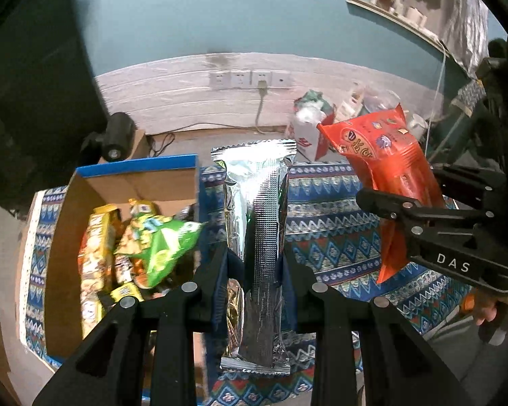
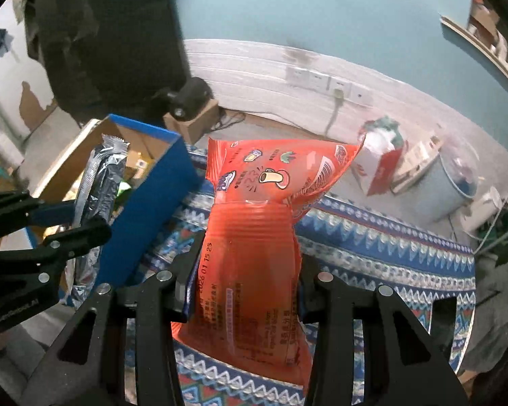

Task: Organize snacks
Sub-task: 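Carry the silver bar and orange bag over the cardboard box, then open both tools to drop the silver bar and orange bag into the box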

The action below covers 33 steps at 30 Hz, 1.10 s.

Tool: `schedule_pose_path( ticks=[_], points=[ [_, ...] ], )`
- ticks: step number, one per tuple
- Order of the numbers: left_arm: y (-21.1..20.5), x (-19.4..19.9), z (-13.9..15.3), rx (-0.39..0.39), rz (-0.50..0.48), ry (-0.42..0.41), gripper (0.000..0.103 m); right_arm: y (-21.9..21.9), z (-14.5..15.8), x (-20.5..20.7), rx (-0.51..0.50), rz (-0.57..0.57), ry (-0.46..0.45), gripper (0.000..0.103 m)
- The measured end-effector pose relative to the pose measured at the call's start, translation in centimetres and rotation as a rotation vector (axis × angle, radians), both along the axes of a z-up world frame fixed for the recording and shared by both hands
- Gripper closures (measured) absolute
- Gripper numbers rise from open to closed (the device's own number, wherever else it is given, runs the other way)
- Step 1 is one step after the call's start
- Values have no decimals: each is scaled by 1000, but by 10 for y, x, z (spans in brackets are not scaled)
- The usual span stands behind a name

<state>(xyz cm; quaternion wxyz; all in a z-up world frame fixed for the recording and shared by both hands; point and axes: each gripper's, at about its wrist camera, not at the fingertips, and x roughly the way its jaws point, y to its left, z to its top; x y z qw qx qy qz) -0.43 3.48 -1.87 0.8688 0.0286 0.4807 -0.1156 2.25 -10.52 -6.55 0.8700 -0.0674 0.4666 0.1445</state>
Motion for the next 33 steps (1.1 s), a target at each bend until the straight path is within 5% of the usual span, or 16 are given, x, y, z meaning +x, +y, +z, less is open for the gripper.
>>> schedule_pose_path(
  ticks=[13, 33],
  points=[
    [73, -5, 5, -1, 119, -22, 74, 70, -1, 13, 33, 94, 13, 62],
    [156, 11, -28, 1, 309, 74, 74, 173, -7, 46, 28, 236, 58, 62]
  ],
)
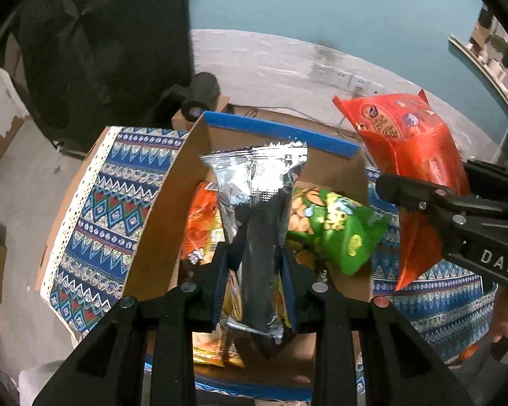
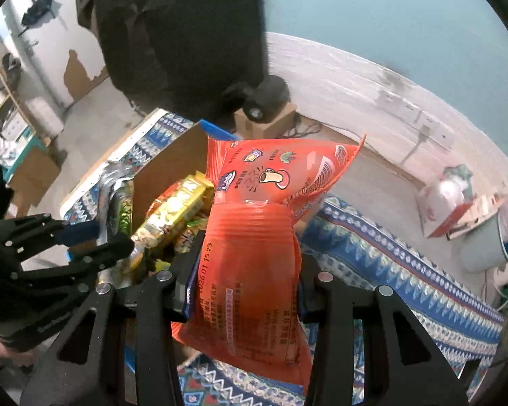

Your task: Organize snacks

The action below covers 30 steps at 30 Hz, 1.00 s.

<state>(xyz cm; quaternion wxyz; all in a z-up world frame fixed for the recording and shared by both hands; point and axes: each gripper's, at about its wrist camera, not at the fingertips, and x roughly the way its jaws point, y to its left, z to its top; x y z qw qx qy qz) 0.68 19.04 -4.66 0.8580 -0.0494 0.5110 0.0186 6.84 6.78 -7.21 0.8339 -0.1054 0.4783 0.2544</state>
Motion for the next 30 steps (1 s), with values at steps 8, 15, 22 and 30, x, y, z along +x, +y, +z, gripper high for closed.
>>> schedule_pose_path(
  ticks=[8, 15, 22, 30],
  points=[
    [15, 2, -5, 18, 50, 19, 48, 33, -9, 16, 18, 39, 74, 62],
    [23, -2, 5, 21, 83, 0, 38, 50, -18, 35, -3, 62, 119, 61],
    [18, -3, 14, 42, 79, -19, 30, 44, -12, 39, 32, 48, 122, 49],
    [8, -10, 22, 75, 62, -32, 24, 18, 16, 22, 76, 40, 72, 33]
  ],
)
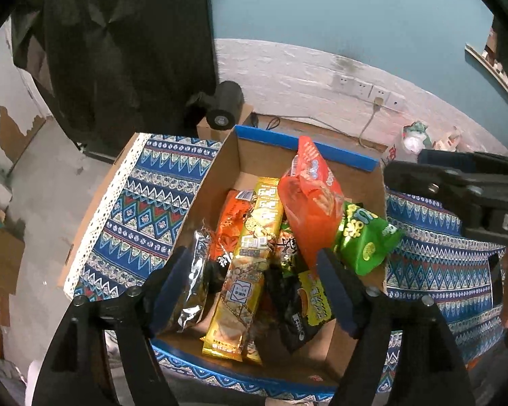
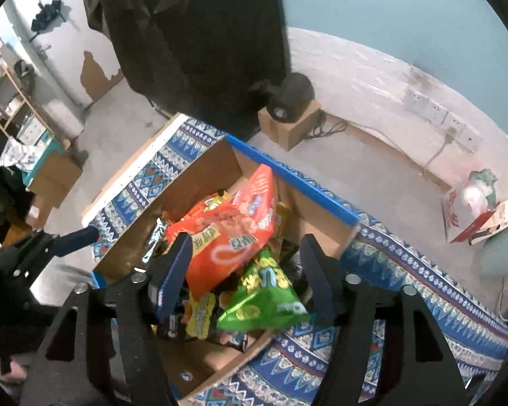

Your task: Organize snacks

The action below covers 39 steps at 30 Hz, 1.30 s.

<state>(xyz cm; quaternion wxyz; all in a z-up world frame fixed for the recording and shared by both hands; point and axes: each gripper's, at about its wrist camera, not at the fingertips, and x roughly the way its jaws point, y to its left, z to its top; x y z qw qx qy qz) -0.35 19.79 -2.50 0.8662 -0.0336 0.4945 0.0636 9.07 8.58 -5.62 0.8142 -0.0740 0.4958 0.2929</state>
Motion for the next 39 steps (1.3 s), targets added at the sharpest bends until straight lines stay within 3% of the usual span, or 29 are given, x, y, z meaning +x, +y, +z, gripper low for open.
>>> schedule_pose_path(
  ticks=[12, 24, 39],
  points=[
    [-25, -23, 36, 53, -40, -86, 16, -56, 28, -43, -12, -59, -124, 24],
    [-54, -35, 62, 103, -80, -153, 7, -99, 48, -73, 2, -155, -269, 23],
    [-68, -35, 70, 139, -76, -174, 6, -133, 46, -76, 36, -195, -256, 23]
  ],
)
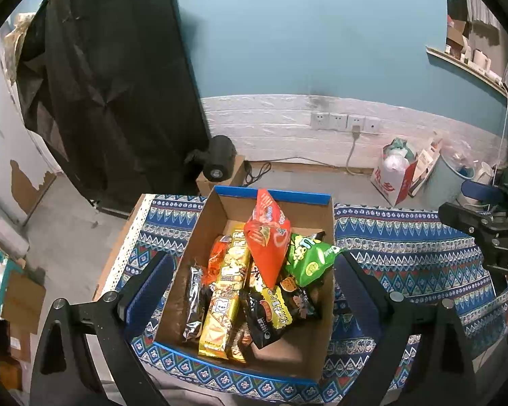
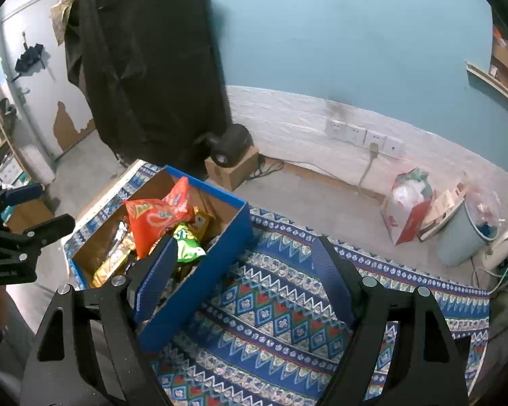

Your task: Organize snacks

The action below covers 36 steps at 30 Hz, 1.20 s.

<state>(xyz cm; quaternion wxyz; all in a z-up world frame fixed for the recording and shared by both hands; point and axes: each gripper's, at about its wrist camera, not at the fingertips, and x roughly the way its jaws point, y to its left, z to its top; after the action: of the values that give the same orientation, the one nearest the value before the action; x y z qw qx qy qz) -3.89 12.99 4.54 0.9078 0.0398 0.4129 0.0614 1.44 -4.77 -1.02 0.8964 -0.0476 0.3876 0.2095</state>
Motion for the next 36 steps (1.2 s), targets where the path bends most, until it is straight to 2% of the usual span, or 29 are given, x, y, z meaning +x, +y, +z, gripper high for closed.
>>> schedule_pose_path(
  ticks=[36],
  points=[
    [-3, -1, 1, 22, 14, -4, 3, -2, -5, -1, -29, 6, 9, 23]
  ],
)
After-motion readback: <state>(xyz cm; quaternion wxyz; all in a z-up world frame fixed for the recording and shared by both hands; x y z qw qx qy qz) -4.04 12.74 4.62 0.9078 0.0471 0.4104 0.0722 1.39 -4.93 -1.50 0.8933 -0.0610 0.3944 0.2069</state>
